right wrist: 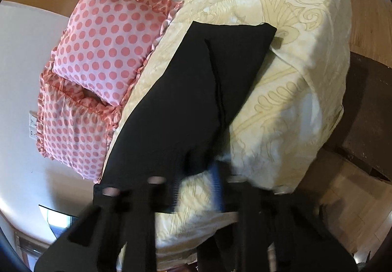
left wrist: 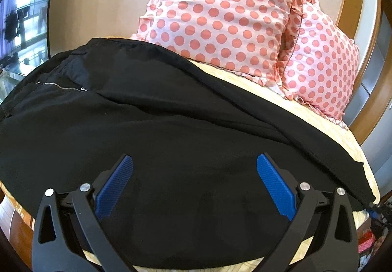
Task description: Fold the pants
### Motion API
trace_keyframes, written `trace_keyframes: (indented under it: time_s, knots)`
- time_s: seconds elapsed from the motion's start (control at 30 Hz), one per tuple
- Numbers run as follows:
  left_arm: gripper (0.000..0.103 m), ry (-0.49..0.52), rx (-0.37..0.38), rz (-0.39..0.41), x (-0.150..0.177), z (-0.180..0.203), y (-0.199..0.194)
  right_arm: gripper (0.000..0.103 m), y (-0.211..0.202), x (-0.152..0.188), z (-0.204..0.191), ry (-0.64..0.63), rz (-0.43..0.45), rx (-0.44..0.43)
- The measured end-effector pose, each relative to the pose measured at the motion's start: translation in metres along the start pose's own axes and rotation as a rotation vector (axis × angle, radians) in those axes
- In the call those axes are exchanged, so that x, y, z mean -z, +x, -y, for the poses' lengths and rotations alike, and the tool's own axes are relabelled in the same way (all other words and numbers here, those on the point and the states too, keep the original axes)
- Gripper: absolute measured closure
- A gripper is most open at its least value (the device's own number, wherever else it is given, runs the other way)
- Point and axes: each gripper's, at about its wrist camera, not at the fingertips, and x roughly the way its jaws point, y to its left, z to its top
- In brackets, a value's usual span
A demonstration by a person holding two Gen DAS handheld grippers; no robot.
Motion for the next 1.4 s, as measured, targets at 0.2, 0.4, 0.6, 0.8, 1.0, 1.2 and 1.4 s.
trace_keyframes:
  time_s: [0.2,0.4,0.6,0.8,1.0,1.2,1.4]
  knots:
    - [0.002,-0.034,0.004,-0.001,-0.046,-0.028,0.014,0.098,-0.034,-0.013,-0.05,-0.229,0.187,-0.049]
    - [0.005,-0.179,-0.018,-0.117,-0.123,-0.061,0.077,0.098,-0.034,-0.029,-0.048,-0.213,0.221,-0.1]
    - [0.029,-0.304,-0.167,-0.322,-0.186,-0.077,0.183,0.098,-0.029,-0.035,-0.041,-0.19,0.21,-0.119]
    - [0.097,-0.422,-0.184,-0.35,-0.203,-0.105,0.213,0.098,-0.019,-0.05,-0.045,-0.218,0.201,-0.122]
    - [0.098,-0.344,-0.115,-0.017,-0.194,-0.095,0.064,0.098,-0.02,-0.1,-0.093,-0.367,0.361,-0.233]
    - [0.094,-0.323,-0.153,0.102,-0.059,-0.102,-0.064,0.098,-0.007,-0.104,-0.06,-0.327,0.303,-0.167]
    - [0.097,-0.354,-0.213,0.015,0.042,-0.099,-0.063,0.098,0.022,-0.087,0.015,-0.142,0.177,-0.018]
